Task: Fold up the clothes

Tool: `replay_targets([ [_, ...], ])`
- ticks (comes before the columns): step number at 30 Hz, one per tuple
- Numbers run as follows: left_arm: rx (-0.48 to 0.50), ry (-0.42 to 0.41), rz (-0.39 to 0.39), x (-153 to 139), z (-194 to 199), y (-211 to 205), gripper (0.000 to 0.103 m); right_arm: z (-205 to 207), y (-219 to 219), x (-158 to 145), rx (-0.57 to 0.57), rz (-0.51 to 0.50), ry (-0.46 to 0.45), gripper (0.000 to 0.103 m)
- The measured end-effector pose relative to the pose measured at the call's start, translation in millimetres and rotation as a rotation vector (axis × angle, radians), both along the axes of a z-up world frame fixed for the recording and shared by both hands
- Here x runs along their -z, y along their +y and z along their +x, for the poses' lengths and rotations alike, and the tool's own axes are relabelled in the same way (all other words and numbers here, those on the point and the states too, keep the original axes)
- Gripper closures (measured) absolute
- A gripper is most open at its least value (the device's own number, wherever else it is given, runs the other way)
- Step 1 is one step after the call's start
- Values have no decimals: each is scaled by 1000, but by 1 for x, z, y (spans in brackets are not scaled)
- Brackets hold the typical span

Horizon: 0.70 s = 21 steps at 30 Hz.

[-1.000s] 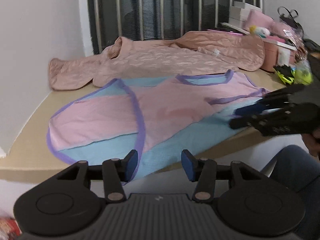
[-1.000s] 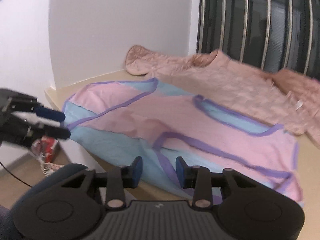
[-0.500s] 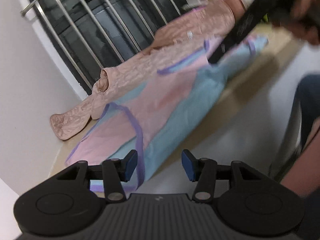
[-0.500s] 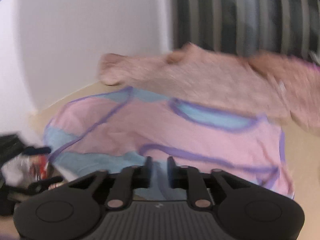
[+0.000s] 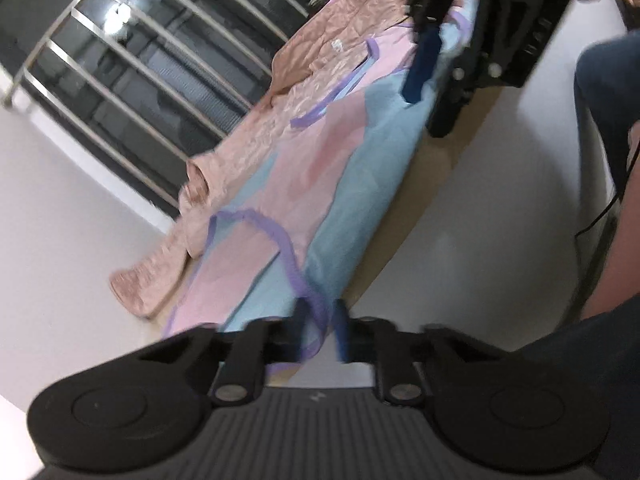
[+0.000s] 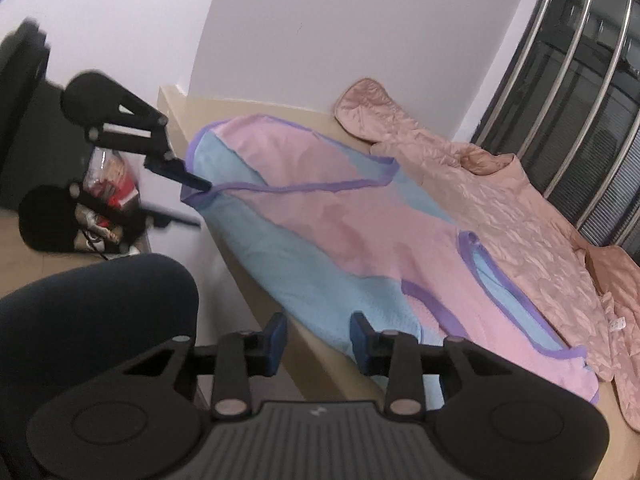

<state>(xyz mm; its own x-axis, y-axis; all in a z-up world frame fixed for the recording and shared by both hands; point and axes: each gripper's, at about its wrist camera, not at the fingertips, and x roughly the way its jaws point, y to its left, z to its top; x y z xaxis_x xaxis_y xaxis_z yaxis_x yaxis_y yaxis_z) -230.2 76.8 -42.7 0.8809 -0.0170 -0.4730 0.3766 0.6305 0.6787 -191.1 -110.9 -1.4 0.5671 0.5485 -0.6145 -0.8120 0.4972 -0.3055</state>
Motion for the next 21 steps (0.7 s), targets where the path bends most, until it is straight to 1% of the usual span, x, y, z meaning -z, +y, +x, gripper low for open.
replay_targets([
  [1,-4,14,-27,-6,0,4,94,1,0,-2,-2,16,21,81],
  [2,-6,22,-57,-12,0,8,94,3,-2,-4,-6,34,43,89],
  [3,-11,19,-90,-19,-1,12,94,6,-3,-6,-7,53,65,94],
  [5,-35,5,-169,-33,2,21,96,11,-6,-8,5,86,91,101],
  [8,-68,-2,-273,-53,14,36,97,22,-12,-13,34,149,125,101],
  [10,-72,-23,-320,-66,23,42,97,31,-17,-22,53,209,155,101],
  [12,-54,-29,-360,-81,40,44,97,41,-20,-31,68,246,163,101],
  [14,-55,-42,-405,-90,69,46,94,56,-16,-39,86,264,156,101],
  [15,-85,-62,-436,-91,85,47,89,68,-13,-40,108,272,148,101],
  [16,-151,-83,-456,-89,103,47,83,80,-10,-42,133,282,140,101],
  [17,-217,-97,-472,-87,121,48,64,94,-6,-42,167,272,147,101],
  [18,-282,-77,-466,-86,135,49,62,110,-3,-41,204,258,159,101],
  [19,-340,-60,-467,-86,146,52,62,120,0,-41,252,240,134,100],
  [20,-362,-58,-502,-90,147,58,60,124,3,-43,294,222,97,96],
  [21,-360,-52,-562,-93,141,67,53,123,1,-47,304,213,73,94],
])
